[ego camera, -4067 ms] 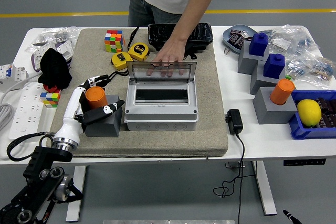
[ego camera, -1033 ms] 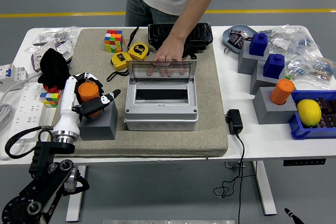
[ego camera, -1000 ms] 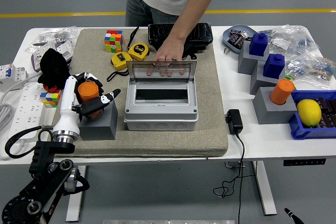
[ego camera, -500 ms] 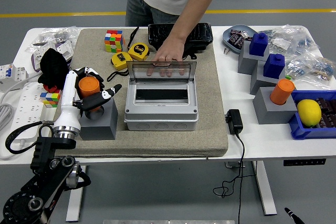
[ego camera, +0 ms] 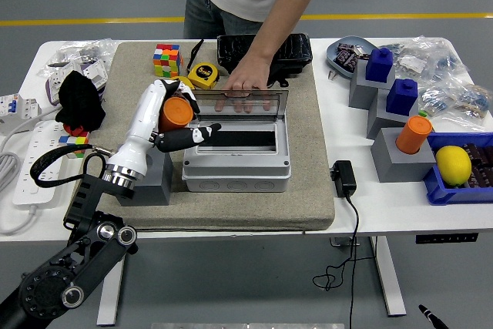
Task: Fetch the battery,place it into the box,close the lid of the box
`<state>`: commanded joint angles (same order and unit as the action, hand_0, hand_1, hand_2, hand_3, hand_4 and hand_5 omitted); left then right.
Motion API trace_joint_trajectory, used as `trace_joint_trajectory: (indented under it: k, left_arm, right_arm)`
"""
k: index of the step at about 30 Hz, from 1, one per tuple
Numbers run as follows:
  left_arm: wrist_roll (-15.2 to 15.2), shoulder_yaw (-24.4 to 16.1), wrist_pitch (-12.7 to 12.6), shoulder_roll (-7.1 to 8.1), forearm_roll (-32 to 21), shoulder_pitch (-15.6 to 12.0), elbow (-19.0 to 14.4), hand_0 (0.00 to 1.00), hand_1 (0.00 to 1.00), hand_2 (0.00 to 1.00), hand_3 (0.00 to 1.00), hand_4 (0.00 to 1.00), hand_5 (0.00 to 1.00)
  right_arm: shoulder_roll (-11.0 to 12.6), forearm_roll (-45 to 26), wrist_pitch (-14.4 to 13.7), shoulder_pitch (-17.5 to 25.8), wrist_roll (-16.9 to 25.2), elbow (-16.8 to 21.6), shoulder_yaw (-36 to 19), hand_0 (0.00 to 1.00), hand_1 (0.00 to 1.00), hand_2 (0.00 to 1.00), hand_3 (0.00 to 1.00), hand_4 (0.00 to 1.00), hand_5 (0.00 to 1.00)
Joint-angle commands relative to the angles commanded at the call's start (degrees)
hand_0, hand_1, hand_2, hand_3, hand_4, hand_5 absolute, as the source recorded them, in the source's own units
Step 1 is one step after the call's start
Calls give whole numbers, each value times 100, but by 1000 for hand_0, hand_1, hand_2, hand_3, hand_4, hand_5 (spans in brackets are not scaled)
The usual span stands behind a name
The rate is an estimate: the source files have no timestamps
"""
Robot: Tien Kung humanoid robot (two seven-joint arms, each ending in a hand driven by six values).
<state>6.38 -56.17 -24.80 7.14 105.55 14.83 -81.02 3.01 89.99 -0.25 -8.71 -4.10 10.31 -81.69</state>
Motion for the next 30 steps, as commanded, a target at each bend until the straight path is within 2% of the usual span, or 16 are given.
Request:
trace_joint_trajectory:
  k: [4, 5, 9, 10, 11, 23, 30]
  left_arm:
    - [-170, 349, 88, 59, 897, 256, 67, 50, 2, 2, 3, 998, 157]
    - [-206, 429, 128, 54, 1158, 331, 91, 51, 2, 2, 2, 998, 65]
    - [-309, 770, 276, 21, 1783, 635, 239, 51, 2, 2, 2, 998, 65]
    - [-313, 852, 297, 7, 1829, 707, 289, 51, 2, 2, 2, 998, 65]
    - [-314, 899, 310, -7, 1845, 755, 329, 55, 2, 2, 2, 998, 2]
    - [-341, 963, 284, -318, 2006, 1110, 920, 61, 2, 2, 2, 998, 2]
    - [-332, 997, 255, -410, 2021, 1146, 1037, 61, 2, 2, 2, 998, 2]
  right_arm:
    - [5, -2, 3, -7, 5, 0, 2, 788, 713, 716, 767, 998, 998]
    - [7, -6, 2, -9, 7, 0, 4, 788, 712, 716, 767, 998, 998]
    - [10, 10, 1, -10, 2, 0, -18, 788, 712, 716, 767, 998, 998]
    - [11, 7, 1, -12, 3, 0, -18, 788, 712, 716, 767, 998, 998]
    - [13, 6, 1, -15, 4, 0, -17, 788, 712, 716, 766, 998, 998]
    - [21, 36, 1, -33, -2, 0, -40, 788, 712, 715, 766, 998, 987]
    - [20, 33, 2, -38, -2, 0, -35, 787, 712, 715, 766, 998, 985]
